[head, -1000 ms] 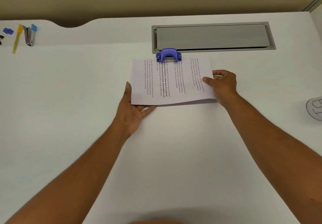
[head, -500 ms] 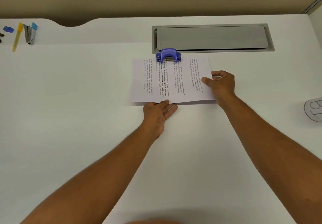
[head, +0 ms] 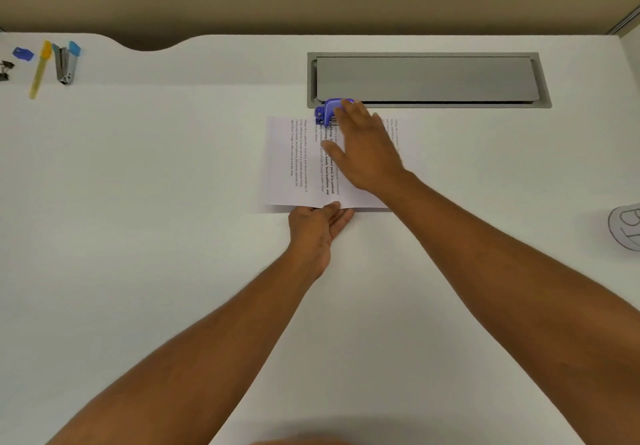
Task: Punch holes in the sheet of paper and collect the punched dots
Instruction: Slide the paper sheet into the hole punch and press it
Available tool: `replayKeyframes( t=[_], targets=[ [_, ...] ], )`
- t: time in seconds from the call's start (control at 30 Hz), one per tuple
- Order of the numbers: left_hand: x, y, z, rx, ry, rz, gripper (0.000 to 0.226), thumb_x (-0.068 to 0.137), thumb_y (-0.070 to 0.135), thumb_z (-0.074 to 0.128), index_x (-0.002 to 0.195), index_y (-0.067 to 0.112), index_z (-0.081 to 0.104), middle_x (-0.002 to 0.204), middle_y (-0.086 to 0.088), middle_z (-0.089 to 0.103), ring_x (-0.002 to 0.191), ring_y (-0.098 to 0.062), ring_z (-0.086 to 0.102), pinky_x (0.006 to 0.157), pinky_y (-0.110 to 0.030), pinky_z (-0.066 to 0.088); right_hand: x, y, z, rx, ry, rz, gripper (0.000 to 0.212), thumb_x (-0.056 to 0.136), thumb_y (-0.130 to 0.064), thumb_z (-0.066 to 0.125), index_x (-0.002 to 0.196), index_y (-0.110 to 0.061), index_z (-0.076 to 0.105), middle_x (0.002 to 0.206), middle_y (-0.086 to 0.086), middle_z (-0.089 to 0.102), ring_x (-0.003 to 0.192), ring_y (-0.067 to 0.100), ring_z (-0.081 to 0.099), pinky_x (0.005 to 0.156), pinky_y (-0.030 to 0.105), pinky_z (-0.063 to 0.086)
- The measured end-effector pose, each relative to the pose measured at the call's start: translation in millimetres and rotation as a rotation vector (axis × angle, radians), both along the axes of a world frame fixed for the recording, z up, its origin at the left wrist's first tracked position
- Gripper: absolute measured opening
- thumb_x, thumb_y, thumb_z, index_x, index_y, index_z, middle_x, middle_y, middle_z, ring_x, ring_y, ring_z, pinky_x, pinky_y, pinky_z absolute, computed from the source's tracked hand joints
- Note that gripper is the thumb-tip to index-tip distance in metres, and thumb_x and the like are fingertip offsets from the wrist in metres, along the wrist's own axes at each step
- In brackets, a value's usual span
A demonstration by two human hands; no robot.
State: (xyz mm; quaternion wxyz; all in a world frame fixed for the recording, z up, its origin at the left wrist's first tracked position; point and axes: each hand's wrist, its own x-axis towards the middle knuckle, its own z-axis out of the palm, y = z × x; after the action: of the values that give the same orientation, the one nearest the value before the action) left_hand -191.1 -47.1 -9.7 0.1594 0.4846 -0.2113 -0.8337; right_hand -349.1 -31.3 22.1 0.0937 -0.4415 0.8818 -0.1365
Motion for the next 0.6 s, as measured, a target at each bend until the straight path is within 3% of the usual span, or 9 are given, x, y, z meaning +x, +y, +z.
replayKeyframes(
  t=[0.1, 0.23, 0.6],
  targets=[
    [-0.3, 0.1, 0.9, -0.005, -0.010, -0.005, 0.054, 0.097, -0.017, 0.062, 0.147, 0.002, 0.057, 0.135, -0.018, 0.071, 0.106, -0.032, 0.077, 0.080, -0.034, 0.068, -3.7, -19.9, -4.1, 0.111, -0.010, -0.009, 0.076, 0.107, -0.057, 0.038, 0.163, -0.008, 0.019, 0.174, 0.010, 0.012, 0.161, 0.029, 0.007, 0.129, 0.050, 0.008],
    [-0.2, 0.7, 0.7, -0.008, -0.017, -0.008, 0.055, 0.097, -0.017, 0.063, 0.147, 0.004, 0.057, 0.134, -0.017, 0.071, 0.108, -0.032, 0.077, 0.082, -0.035, 0.068, -8.8, -27.3, -10.0, 0.166, -0.051, -0.055, 0.081, 0.106, -0.059, 0.038, 0.164, -0.008, 0.013, 0.174, 0.009, 0.008, 0.161, 0.028, 0.004, 0.129, 0.051, 0.005],
    [-0.4, 1.7, 1.4, -0.025, -0.027, -0.015, 0.055, 0.097, -0.016, 0.063, 0.147, 0.004, 0.057, 0.136, -0.014, 0.071, 0.114, -0.035, 0.076, 0.082, -0.033, 0.068, -16.3, -34.8, -8.4, 0.311, 0.040, 0.000, 0.066, 0.110, -0.036, 0.038, 0.164, -0.007, 0.013, 0.174, 0.012, 0.010, 0.161, 0.030, 0.010, 0.129, 0.054, 0.005]
  ],
)
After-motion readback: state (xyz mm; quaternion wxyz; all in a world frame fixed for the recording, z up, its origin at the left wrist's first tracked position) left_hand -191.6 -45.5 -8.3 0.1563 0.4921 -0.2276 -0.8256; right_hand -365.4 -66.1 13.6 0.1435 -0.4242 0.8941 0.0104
